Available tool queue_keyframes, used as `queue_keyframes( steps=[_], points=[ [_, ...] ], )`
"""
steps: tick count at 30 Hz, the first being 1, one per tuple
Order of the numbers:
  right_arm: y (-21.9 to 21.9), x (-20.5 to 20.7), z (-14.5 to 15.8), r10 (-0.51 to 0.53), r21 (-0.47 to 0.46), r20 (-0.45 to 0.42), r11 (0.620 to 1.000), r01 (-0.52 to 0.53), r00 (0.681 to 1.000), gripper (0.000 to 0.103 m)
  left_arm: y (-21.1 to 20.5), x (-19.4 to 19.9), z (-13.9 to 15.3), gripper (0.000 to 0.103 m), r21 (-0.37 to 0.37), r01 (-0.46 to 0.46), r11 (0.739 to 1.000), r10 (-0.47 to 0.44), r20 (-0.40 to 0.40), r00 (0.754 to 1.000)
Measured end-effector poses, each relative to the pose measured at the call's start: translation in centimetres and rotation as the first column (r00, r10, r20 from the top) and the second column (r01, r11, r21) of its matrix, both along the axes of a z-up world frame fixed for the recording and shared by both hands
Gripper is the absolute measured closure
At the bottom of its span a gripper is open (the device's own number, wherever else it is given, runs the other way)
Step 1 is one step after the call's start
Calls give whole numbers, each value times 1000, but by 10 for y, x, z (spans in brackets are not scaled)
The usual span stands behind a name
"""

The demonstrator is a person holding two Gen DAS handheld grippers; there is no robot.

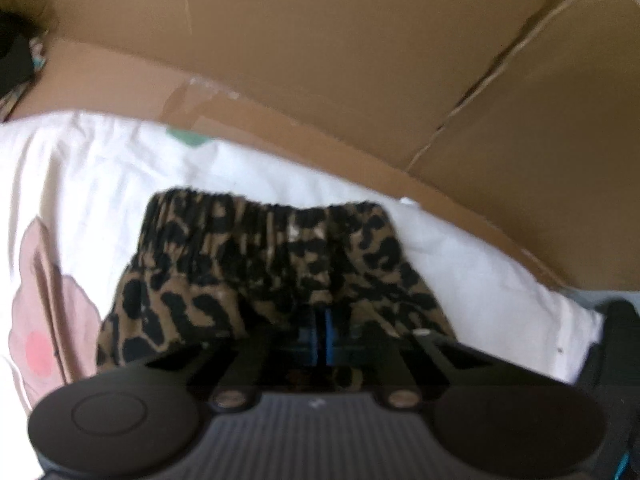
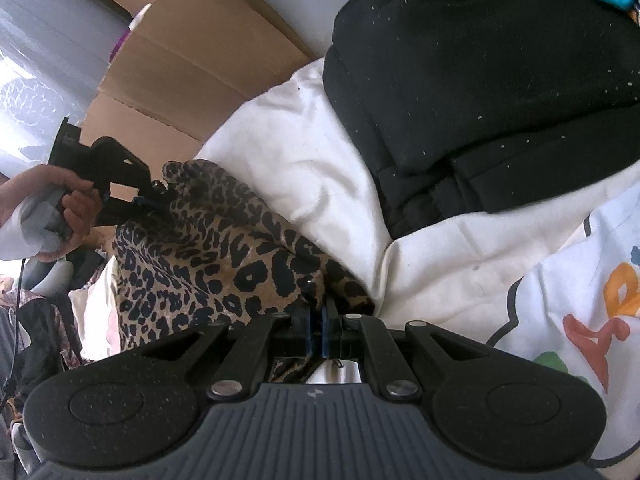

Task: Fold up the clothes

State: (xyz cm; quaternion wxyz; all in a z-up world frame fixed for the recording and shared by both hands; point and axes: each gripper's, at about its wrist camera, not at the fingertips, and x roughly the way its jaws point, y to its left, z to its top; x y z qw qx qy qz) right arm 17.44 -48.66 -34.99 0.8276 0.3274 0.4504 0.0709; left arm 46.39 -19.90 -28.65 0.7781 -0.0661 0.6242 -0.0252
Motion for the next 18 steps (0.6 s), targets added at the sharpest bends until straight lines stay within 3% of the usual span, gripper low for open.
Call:
queue_keyframes(
  steps=[8, 12, 18],
  points=[
    [-3, -1, 10, -29, 8, 25, 1000, 29, 999, 100, -4, 1, 45, 102, -78, 68, 995, -64, 56, 996],
    [-4, -3, 12, -39, -4, 27, 999, 39, 999, 100, -6, 5, 43, 102, -115, 63, 991, -58, 50, 997],
    [-6, -5, 3, -55, -14, -7, 998, 55, 998, 101, -20, 9, 13, 102, -148, 65, 987, -60, 38, 997]
  ],
)
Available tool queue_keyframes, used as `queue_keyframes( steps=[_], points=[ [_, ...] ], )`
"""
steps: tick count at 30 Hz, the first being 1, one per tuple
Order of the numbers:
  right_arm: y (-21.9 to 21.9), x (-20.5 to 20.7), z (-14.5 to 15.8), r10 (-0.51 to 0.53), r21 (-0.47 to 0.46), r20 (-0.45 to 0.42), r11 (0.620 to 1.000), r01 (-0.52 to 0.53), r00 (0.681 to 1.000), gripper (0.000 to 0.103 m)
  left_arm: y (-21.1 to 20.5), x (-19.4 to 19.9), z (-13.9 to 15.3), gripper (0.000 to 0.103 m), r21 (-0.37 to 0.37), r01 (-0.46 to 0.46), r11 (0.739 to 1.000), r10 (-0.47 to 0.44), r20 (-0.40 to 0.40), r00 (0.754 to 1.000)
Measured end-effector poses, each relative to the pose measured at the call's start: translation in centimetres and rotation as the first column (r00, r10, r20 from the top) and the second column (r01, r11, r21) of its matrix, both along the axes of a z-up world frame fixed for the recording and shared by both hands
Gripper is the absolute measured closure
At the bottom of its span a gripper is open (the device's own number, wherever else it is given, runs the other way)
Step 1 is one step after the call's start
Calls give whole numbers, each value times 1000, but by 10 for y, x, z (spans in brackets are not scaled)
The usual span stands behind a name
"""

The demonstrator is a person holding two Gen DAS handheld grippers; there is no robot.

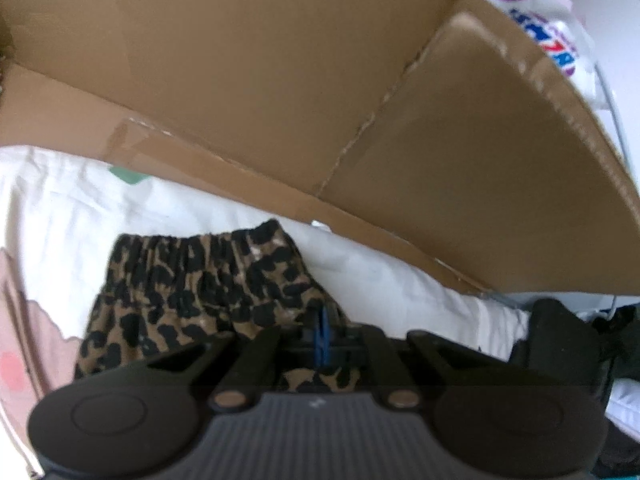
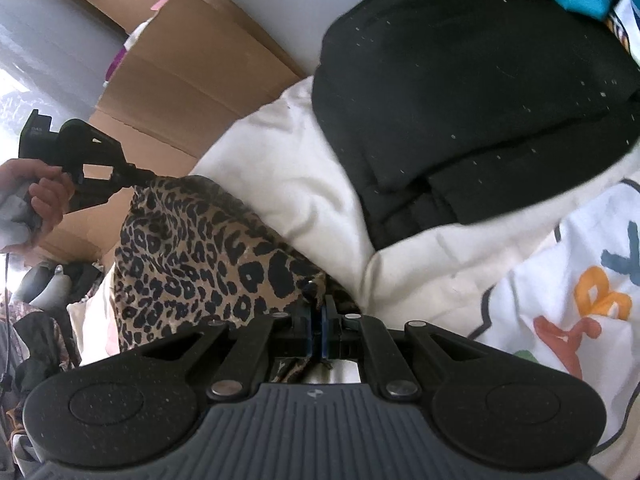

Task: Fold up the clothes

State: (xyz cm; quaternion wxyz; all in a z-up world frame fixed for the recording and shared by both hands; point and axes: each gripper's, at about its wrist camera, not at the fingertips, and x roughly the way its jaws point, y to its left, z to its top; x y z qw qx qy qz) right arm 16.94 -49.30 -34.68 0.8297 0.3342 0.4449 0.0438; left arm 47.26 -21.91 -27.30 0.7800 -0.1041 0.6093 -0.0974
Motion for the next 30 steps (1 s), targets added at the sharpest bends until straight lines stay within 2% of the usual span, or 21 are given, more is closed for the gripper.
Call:
queue_keyframes(
  steps=[7, 13, 14, 17, 18, 23, 28, 30],
  points=[
    [6, -4, -5, 18, -29, -5, 999, -18, 1000, 101, -11, 10, -34, 102, -33, 22, 999, -22, -12, 1000],
    [13, -8, -5, 16, -50, -8, 999, -17, 1000, 101, -28, 13, -50, 100, -8, 91, 996, -91, -12, 996],
    [14, -9, -5, 15, -51, -10, 999, -15, 1000, 100, -29, 12, -48, 97, -10, 93, 996, -93, -12, 996],
    [15, -11, -3, 5, -54, -19, 999, -6, 1000, 99, -30, 6, -35, 81, -26, 110, 994, -110, -1, 994],
    [16, -12, 0, 5, -63, -16, 998, -6, 1000, 99, -30, 2, -30, 79, -27, 126, 992, -126, 8, 992],
    [20, -16, 9, 0, -91, 7, 996, 0, 1000, 97, -24, -16, -14, 79, -14, 177, 984, -177, 18, 984],
    [21, -18, 8, -2, -98, 4, 995, 2, 1000, 97, -25, -22, -31, 80, -3, 204, 979, -204, -14, 979],
    [21, -18, 8, -4, -97, 3, 995, 4, 1000, 97, -28, -22, -39, 85, 13, 207, 978, -206, -38, 978]
  ],
)
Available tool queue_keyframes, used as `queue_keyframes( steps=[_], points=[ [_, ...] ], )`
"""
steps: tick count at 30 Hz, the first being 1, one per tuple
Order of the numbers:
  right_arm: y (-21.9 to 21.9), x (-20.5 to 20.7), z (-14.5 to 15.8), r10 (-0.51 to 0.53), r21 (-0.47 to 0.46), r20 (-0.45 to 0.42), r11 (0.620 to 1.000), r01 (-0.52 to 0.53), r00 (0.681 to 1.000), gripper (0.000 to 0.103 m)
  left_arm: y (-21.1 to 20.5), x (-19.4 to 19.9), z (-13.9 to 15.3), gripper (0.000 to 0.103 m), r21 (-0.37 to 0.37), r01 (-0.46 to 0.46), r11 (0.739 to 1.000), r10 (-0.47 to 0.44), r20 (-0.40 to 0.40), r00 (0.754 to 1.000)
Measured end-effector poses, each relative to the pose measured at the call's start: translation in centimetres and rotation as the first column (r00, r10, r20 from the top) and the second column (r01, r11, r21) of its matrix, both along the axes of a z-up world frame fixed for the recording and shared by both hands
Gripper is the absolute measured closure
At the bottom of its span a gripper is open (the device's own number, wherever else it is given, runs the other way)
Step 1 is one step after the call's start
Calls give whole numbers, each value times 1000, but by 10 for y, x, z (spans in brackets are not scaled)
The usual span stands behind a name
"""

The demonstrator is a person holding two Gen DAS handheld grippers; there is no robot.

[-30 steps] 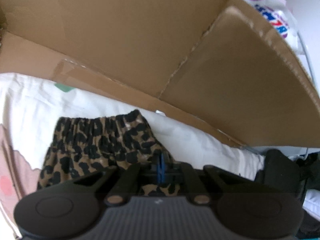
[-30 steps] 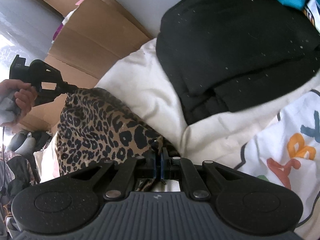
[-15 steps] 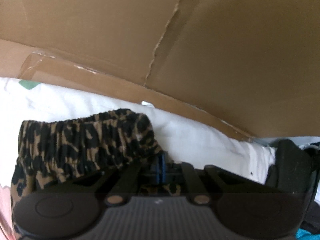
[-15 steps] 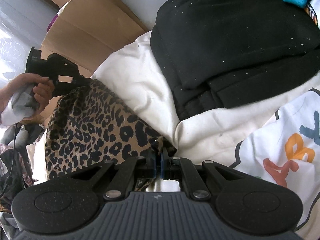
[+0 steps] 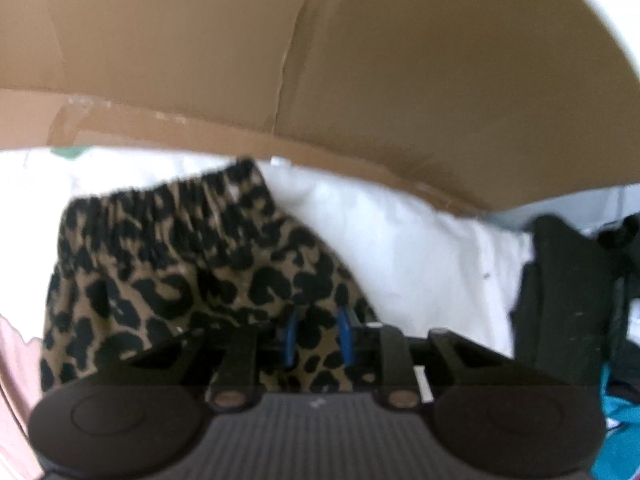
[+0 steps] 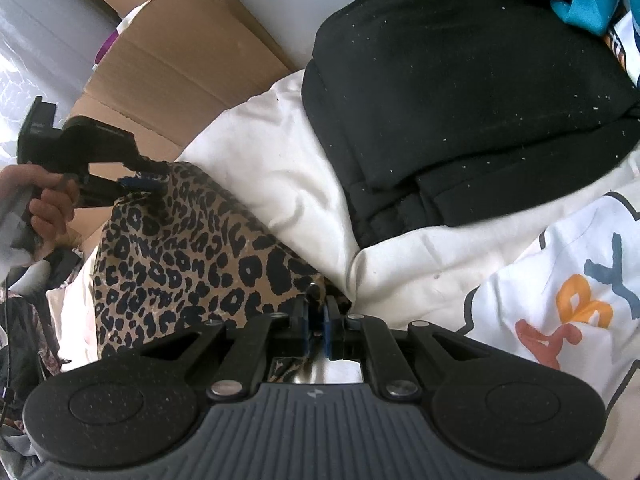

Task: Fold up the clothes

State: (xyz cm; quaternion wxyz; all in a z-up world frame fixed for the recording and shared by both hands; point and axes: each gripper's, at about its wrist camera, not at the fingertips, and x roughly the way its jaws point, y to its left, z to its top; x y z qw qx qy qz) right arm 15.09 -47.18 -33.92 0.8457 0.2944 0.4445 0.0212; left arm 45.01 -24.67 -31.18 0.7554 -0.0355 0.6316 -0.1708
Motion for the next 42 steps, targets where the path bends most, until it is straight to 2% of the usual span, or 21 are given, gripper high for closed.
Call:
queue_keyframes(
  steps=[4, 11, 13, 17, 23, 27, 31, 34, 37, 42],
  points=[
    [1, -1, -1, 5, -3, 1, 1000, -5, 1000, 98, -10, 6, -18, 85, 20, -6, 1000, 6, 16, 1000],
    [-6, -2, -2, -13, -34, -14, 999, 12, 1000, 98, -23, 18, -17, 85, 42, 43, 998, -45, 57, 997],
    [-8, -4, 0, -19, -37, -14, 999, 19, 1000, 98, -24, 20, -16, 89, 29, 52, 998, -54, 69, 996],
    [-7, -9, 6, -23, -51, 6, 998, 23, 1000, 98, -21, 21, -13, 89, 11, 37, 999, -37, 65, 997],
    [-14, -6, 21, -73, -68, 43, 995, 76, 996, 97, -11, 20, 22, 86, -2, 64, 998, -63, 97, 993],
    [-9, 2, 28, -55, -59, 75, 996, 60, 996, 97, 6, 23, 49, 86, 3, 88, 996, -88, 132, 987],
    [5, 12, 31, -17, -38, 90, 999, 21, 996, 97, 30, 17, 65, 86, 46, 133, 990, -138, 146, 980],
    [19, 17, 31, 25, -33, 92, 999, -22, 995, 97, 47, 10, 61, 86, 105, 182, 978, -195, 127, 973],
    [29, 20, 26, 64, -41, 70, 997, -61, 996, 97, 55, 6, 43, 82, 165, 234, 958, -255, 123, 959],
    [31, 21, 7, 83, -104, -21, 991, -84, 996, 96, 61, 16, 12, 82, 182, 205, 962, -225, 98, 970]
  ],
)
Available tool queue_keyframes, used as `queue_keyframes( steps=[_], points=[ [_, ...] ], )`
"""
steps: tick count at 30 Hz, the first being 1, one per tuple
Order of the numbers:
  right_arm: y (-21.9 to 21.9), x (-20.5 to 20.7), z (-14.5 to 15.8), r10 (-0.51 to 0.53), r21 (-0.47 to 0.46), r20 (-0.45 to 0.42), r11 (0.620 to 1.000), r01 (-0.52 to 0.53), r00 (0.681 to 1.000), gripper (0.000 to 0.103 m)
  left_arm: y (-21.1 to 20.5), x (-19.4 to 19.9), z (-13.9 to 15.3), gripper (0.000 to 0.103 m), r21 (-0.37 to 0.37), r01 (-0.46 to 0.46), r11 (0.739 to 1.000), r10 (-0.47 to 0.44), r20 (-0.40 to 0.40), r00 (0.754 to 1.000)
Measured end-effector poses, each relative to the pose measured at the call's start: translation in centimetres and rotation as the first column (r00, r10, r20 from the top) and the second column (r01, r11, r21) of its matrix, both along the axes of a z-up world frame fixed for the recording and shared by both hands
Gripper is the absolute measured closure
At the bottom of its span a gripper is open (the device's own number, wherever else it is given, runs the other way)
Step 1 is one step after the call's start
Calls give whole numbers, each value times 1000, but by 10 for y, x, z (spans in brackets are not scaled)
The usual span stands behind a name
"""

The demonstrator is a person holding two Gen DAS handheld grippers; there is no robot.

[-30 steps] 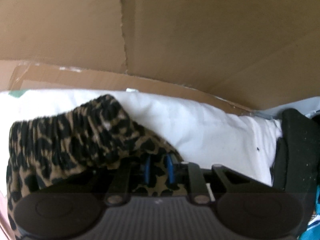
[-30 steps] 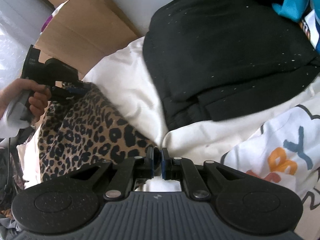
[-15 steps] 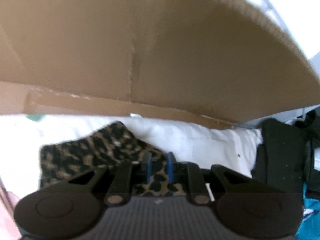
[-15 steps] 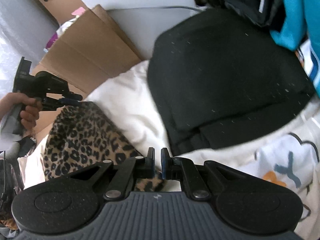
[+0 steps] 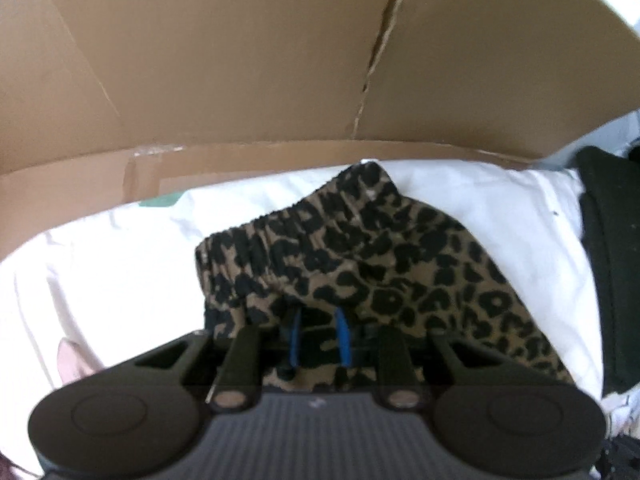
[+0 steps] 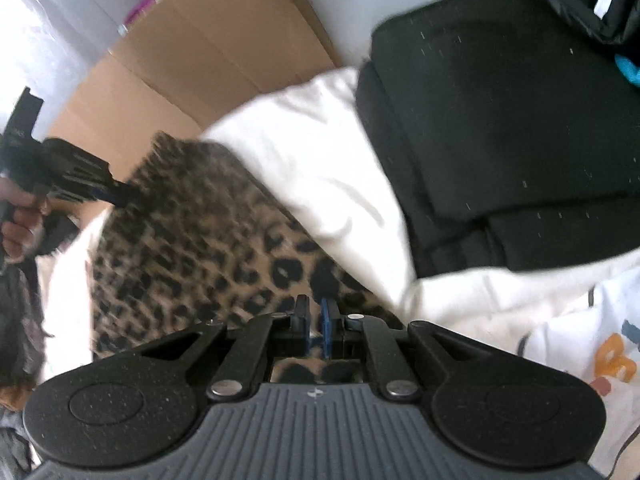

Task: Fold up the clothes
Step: 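Fold the skirt hem toward the waistband with the right tool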

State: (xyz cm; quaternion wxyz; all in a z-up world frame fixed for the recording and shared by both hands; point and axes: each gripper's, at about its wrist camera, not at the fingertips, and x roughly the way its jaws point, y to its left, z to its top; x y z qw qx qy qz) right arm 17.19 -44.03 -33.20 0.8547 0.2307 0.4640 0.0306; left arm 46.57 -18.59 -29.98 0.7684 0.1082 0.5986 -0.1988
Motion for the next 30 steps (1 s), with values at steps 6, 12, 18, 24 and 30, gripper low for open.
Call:
queue_keyframes(
  steps=[6, 12, 18, 24, 30],
  points=[
    [-13, -5, -10, 4, 9, -32, 1000, -3, 999, 97, -10, 11, -21, 80, 9, 1, 1000, -1, -3, 1000],
    [-10, -5, -10, -2, -5, -53, 1000, 2, 999, 98, 2, 13, -12, 81, -23, -1, 1000, 0, -26, 1000],
    [-5, -3, -4, -25, 0, -71, 1000, 25, 997, 97, 30, -5, 26, 81, -39, -7, 999, 7, 9, 1000],
    [1, -6, 10, -61, 33, -38, 998, 62, 997, 98, 57, -18, 52, 81, -76, -28, 997, 30, 27, 999],
    [20, -6, 10, -26, 38, -45, 999, 28, 999, 98, 61, -16, 28, 81, -100, -20, 995, 20, 5, 1000]
  ],
)
